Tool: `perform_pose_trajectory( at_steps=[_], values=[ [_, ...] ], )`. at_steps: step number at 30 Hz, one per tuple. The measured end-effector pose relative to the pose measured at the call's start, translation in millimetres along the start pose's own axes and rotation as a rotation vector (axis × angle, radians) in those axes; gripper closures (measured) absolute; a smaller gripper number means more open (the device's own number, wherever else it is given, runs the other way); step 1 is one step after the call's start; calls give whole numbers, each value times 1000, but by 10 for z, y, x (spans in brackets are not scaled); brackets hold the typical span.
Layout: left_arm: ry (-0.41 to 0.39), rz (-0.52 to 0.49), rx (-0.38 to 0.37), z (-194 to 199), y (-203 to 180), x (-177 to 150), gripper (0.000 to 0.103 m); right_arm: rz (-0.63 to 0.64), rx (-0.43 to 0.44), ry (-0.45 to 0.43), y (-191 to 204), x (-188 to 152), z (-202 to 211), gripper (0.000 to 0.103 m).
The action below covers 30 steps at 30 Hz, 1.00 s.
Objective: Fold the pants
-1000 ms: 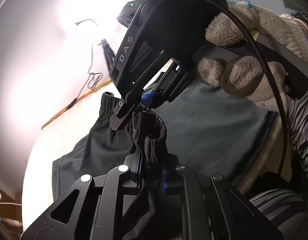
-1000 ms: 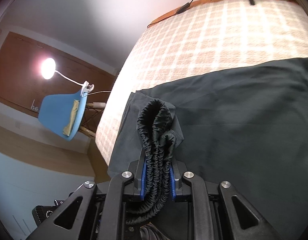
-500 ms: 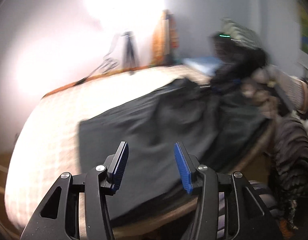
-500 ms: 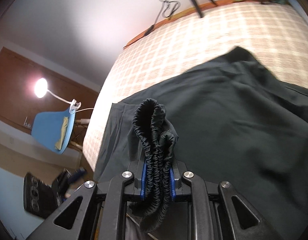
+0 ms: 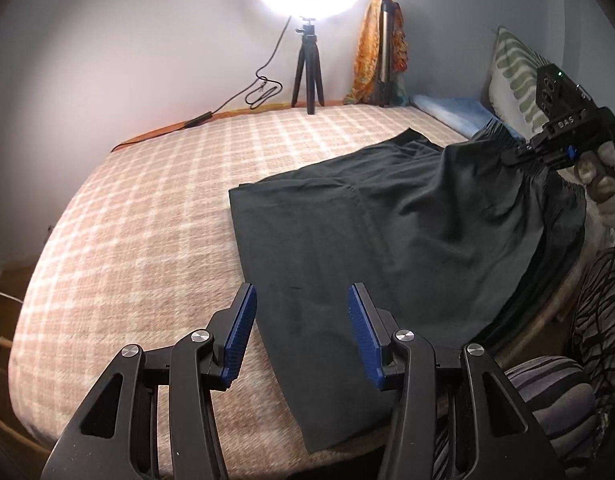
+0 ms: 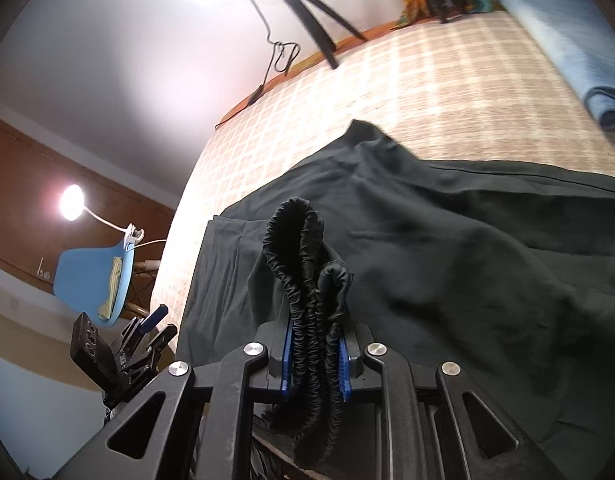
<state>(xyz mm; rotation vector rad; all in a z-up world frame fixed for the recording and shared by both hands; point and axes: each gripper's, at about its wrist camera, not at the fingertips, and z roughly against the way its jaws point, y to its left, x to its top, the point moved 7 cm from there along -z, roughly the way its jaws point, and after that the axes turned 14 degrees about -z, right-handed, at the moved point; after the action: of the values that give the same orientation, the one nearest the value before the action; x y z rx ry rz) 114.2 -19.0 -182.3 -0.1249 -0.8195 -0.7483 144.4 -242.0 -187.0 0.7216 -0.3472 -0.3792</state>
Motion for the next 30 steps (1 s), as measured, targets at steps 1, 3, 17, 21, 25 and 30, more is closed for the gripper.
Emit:
perform_pose_trajectory(
  at_steps=[1, 3, 17, 21, 25, 30],
  values=[
    [4, -2, -2, -17, -11, 12, 57, -2, -3, -1, -27, 6, 32, 86],
    [10, 2, -7, -38, -23, 34, 57, -2, -12, -7, -96, 27, 107, 86],
    [25, 80, -119, -103, -87, 140, 49, -73, -64, -84, -755, 219, 772, 86],
    [25, 75, -148, -155, -190, 209, 49, -98, -78, -105, -939, 240, 971, 86],
    [31, 46, -173, -236, -337, 284, 49, -104, -95, -120, -1061, 246, 1114, 86],
    [43, 16, -192, -330, -478, 353, 49, -111, -124, -145, -1205, 253, 1286, 86]
  ],
)
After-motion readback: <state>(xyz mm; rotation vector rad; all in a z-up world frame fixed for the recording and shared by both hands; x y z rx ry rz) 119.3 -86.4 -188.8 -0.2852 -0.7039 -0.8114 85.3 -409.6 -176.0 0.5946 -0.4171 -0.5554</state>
